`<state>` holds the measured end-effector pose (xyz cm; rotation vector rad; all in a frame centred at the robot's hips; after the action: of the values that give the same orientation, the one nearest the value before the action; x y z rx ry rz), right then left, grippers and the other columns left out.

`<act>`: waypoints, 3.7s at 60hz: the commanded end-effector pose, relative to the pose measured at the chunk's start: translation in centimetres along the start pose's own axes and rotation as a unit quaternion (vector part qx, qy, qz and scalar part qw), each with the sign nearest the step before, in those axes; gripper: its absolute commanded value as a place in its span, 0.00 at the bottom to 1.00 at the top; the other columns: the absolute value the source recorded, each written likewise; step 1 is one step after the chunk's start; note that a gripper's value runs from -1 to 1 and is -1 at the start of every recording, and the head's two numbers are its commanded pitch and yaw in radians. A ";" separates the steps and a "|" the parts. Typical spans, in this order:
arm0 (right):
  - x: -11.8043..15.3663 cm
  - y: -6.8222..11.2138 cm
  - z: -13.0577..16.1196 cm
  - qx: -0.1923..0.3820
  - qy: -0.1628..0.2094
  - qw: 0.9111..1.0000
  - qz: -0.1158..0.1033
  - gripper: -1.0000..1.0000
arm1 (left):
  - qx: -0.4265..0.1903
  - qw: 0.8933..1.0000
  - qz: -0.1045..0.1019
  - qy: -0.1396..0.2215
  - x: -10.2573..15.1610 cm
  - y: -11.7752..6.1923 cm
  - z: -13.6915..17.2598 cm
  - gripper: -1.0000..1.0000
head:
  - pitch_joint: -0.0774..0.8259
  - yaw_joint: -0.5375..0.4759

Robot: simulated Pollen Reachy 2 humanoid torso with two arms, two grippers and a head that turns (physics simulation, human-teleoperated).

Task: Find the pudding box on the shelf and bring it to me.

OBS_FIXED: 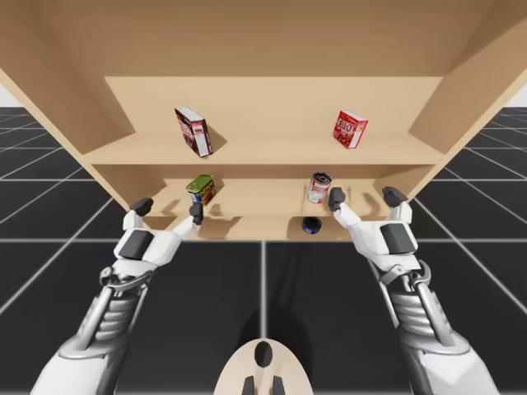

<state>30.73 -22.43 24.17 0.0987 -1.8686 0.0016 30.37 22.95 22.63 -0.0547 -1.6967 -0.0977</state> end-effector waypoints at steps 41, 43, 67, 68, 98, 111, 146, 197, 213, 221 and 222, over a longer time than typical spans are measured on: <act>-0.4 1.0 0.1 -0.011 0.003 1.000 -0.002 0.00 | 0.002 1.000 0.010 0.001 0.0 0.1 0.0 0.00 | 0.25 0.75; -0.3 1.0 0.1 -0.011 0.003 1.000 -0.002 0.00 | 0.001 1.000 0.011 0.001 0.0 0.1 0.0 0.00 | 0.25 0.75; -0.3 1.0 0.1 -0.015 0.002 1.000 0.001 0.00 | -0.071 0.997 -0.025 -0.014 7.3 -1.2 5.2 0.00 | 0.26 0.75; -0.3 1.0 0.1 -0.015 0.002 1.000 0.001 0.00 | -0.075 0.997 -0.026 -0.015 7.6 -1.3 5.4 0.00 | 0.26 0.75; -0.3 0.9 0.0 -0.016 -0.002 1.000 0.008 0.00 | -0.158 0.987 -0.025 -0.035 15.1 -2.9 4.0 0.00 | 0.26 0.77; -0.2 0.7 0.0 -0.018 -0.005 1.000 0.009 0.00 | -0.147 0.988 -0.018 -0.029 15.9 -2.8 0.2 0.00 | 0.26 0.77; 0.1 0.3 0.0 -0.022 -0.013 1.000 0.008 0.00 | -0.142 0.989 0.001 0.027 15.1 -2.9 -8.7 0.00 | 0.27 0.78; 0.3 0.0 0.0 -0.028 -0.018 0.999 0.014 0.00 | -0.163 0.987 0.004 0.015 14.6 -2.6 -11.2 1.00 | 0.27 0.76; 0.3 0.1 0.1 -0.027 -0.019 0.999 0.016 0.00 | -0.160 0.986 -0.009 -0.035 17.1 -2.6 -8.2 1.00 | 0.27 0.77; 0.3 0.1 0.1 -0.026 -0.019 0.999 0.017 0.00 | -0.157 0.987 -0.015 -0.043 17.1 -2.3 -6.0 1.00 | 0.27 0.77; 0.3 0.2 0.1 -0.026 -0.018 0.999 0.017 0.00 | -0.157 0.986 -0.016 -0.046 17.0 -2.2 -5.5 1.00 | 0.27 0.77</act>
<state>30.61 -22.70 24.57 0.0178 -1.9094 -0.0141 35.68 19.47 39.68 -0.2685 -1.7165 -0.3706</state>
